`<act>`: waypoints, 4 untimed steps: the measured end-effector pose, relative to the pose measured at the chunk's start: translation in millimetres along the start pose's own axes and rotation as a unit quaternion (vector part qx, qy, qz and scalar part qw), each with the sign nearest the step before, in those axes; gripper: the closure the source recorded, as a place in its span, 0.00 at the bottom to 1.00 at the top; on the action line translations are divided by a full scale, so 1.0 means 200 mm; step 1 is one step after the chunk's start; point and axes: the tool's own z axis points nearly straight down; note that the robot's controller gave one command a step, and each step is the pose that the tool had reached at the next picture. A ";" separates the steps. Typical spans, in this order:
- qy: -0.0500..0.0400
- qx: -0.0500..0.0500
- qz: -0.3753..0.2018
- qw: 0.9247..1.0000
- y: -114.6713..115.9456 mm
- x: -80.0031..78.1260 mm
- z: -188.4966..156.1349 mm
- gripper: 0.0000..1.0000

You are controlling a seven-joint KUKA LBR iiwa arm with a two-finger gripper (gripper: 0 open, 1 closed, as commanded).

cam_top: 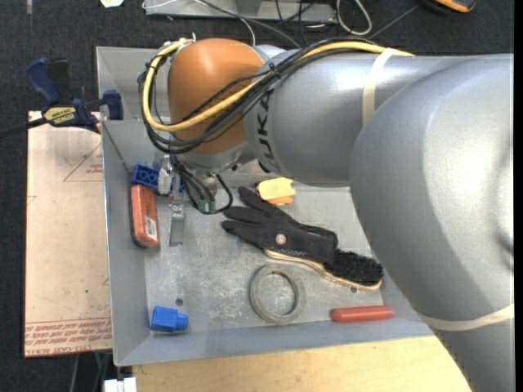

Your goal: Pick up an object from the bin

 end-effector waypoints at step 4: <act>0.010 0.002 0.053 0.999 -0.16 -0.18 0.43 0.00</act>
Offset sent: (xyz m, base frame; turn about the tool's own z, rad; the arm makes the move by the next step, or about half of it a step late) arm 0.0393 -0.0343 -0.0867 0.1311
